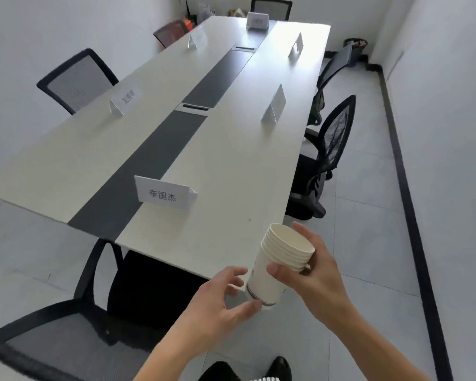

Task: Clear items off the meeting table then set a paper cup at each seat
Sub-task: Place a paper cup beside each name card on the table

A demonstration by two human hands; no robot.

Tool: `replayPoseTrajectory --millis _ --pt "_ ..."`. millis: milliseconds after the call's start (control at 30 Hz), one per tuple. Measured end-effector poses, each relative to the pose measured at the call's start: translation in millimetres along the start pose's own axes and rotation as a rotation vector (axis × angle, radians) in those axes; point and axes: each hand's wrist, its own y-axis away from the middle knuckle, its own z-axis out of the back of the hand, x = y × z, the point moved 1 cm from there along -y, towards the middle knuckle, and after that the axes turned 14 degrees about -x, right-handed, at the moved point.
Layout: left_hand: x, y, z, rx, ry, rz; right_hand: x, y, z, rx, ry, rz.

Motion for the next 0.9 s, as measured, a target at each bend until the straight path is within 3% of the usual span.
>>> replayPoseTrajectory --millis 267,367,600,900 --pt "-8.1 -64.5 2.5 -0.136 0.111 0.052 2.9 -85.8 -25.6 0.227 0.0 -0.131" --pt "-5.8 -93.5 13.2 -0.158 0.094 0.027 12.6 -126.6 -31.3 0.241 0.06 -0.142" --pt "-19.8 -156.2 25.4 -0.216 0.169 -0.021 31.2 -208.9 -65.3 0.27 0.2 -0.083" --pt "4.9 -181.5 52.0 -0.372 0.173 0.071 20.9 -244.5 -143.9 0.483 0.371 -0.083"
